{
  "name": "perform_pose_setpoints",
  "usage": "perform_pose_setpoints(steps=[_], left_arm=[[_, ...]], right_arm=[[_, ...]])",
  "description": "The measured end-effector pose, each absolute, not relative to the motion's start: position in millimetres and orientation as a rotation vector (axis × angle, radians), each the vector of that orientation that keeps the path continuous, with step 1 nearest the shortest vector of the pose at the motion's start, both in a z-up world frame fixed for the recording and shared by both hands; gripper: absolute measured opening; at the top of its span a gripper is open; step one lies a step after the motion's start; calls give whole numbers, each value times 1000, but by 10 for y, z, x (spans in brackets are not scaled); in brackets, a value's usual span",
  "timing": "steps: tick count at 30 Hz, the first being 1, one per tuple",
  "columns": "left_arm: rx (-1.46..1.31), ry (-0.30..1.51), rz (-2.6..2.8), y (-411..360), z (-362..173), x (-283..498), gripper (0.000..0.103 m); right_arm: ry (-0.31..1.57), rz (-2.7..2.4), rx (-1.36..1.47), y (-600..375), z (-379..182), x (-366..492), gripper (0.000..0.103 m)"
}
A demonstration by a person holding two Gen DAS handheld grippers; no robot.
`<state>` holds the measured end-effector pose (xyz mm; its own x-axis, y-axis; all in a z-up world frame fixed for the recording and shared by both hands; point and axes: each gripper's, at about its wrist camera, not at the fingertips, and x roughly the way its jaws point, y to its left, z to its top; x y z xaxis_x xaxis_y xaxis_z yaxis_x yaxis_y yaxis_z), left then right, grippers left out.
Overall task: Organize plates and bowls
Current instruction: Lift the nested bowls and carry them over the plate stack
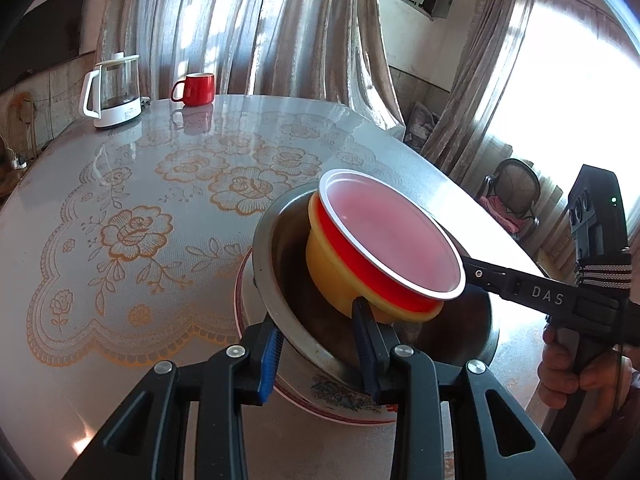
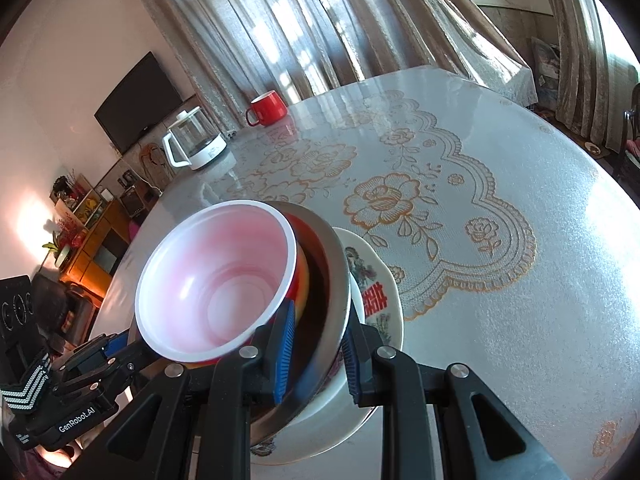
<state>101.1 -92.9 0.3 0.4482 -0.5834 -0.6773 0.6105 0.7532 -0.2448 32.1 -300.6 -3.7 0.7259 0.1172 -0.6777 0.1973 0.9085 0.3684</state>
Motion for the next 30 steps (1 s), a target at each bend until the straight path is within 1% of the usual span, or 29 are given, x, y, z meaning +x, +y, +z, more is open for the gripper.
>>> perform_pose_setpoints(steps=[14,22,26,30], left_arm=[[46,842,-737,-970,-84,1007,35],[32,845,-731,-943,-87,975,37],[30,839,-727,-916,-81,942,37],[29,833,-723,-887,-68,908,37]], right_arm=[[789,-72,434,-3052,-129,324,21],[789,-63,435,-3033,-110,320,24],[784,-57,432,-3021,-91,299,30],[780,-57,433,-3027,-77,264,30]])
